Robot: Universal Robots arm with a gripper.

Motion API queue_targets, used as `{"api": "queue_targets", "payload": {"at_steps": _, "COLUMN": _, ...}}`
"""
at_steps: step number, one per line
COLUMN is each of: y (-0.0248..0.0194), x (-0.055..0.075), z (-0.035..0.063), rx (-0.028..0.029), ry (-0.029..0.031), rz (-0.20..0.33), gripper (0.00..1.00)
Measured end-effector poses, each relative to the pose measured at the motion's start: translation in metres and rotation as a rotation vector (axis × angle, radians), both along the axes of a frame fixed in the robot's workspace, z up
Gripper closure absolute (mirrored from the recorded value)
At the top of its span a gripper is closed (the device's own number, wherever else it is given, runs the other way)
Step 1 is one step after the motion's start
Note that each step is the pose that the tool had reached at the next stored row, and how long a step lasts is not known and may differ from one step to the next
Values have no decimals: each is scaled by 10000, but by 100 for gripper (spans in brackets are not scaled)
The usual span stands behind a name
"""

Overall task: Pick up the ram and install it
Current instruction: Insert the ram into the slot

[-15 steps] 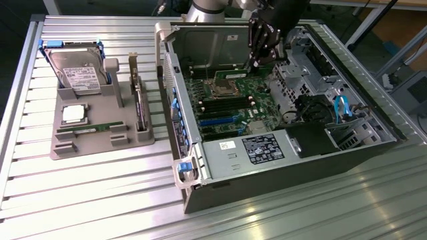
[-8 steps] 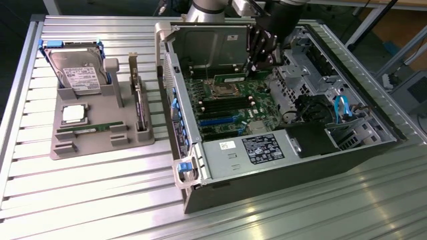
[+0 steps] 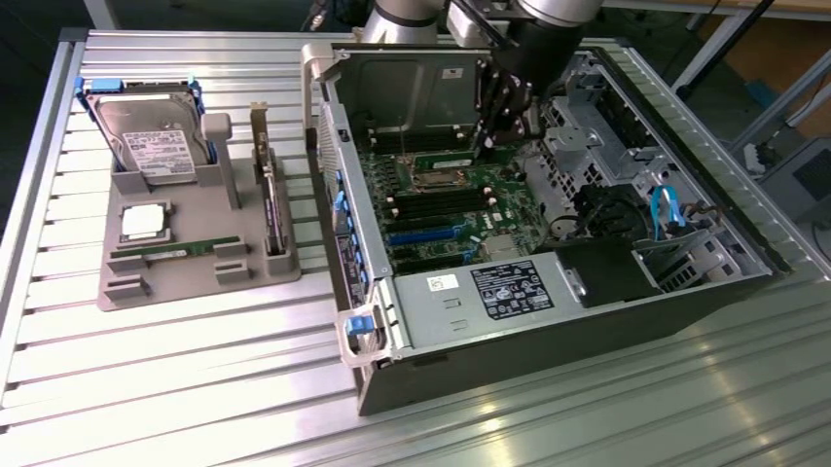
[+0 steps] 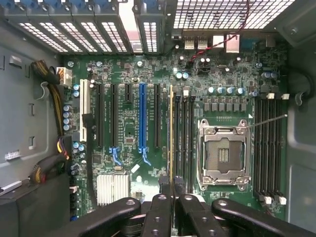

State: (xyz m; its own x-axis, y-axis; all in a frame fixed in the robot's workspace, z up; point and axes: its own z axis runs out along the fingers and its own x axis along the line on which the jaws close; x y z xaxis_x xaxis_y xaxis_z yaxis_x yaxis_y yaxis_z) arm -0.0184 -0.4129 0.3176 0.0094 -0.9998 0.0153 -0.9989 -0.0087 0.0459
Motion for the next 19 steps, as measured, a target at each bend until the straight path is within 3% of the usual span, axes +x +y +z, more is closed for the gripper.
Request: {"api": "queue_targets", "payload": {"at_steps": 19, "y": 0, "x": -10, "z": -282, "rx": -1, "ry": 0, "rz": 0, "gripper": 88}}
